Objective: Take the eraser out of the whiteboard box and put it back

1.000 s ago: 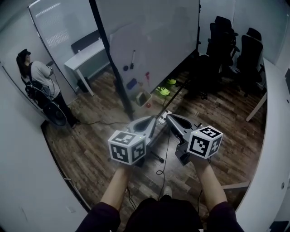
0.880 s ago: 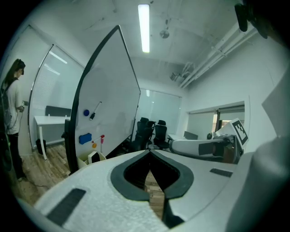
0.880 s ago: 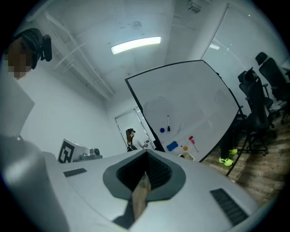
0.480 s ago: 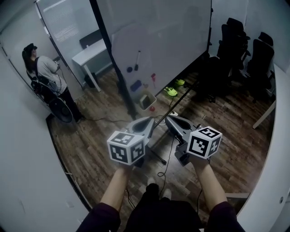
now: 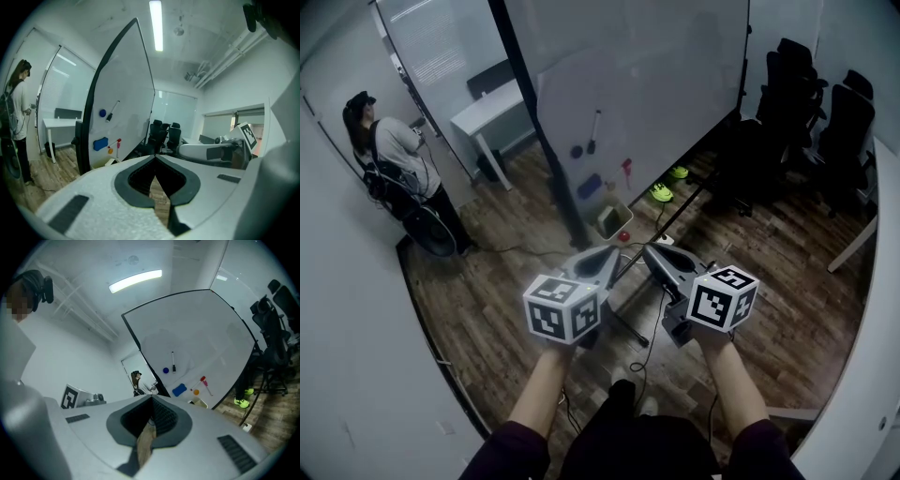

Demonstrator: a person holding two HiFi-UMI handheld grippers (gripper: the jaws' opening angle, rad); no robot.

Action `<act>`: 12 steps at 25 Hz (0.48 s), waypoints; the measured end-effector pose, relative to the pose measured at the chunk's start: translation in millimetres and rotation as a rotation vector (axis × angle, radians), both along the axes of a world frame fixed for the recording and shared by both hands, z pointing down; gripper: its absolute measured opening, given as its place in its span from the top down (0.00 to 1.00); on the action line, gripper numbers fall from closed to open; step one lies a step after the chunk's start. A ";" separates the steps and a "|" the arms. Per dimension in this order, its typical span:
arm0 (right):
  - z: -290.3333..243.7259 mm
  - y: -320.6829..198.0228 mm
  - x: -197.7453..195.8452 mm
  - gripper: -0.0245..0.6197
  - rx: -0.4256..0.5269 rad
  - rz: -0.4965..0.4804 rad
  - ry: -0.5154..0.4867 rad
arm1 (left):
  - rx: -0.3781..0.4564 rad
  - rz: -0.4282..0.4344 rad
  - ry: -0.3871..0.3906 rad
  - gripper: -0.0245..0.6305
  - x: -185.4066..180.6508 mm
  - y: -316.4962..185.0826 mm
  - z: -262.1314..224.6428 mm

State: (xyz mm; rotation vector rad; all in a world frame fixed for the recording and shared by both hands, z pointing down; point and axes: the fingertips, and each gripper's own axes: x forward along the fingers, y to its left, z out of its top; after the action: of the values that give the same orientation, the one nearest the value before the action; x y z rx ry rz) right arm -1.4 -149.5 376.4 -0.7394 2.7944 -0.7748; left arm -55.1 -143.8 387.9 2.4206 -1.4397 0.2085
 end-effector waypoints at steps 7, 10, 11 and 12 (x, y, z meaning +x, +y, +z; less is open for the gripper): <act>12.2 -29.1 -22.2 0.96 -0.020 0.013 0.014 | -0.028 0.015 0.017 0.95 -20.3 -30.4 16.0; 15.7 -46.7 -32.4 0.96 -0.027 0.025 0.019 | -0.037 0.027 0.024 0.95 -29.7 -48.1 21.3; 16.3 -52.5 -35.6 0.96 -0.029 0.030 0.020 | -0.039 0.032 0.025 0.95 -32.7 -54.1 22.5; 16.8 -57.9 -38.6 0.96 -0.032 0.036 0.022 | -0.042 0.038 0.026 0.95 -35.6 -59.6 23.8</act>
State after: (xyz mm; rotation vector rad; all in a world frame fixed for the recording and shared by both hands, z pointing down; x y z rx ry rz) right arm -39.9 -207.4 393.2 -0.8063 2.7863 -0.8112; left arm -90.7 -203.4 411.7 2.4090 -1.3662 0.2138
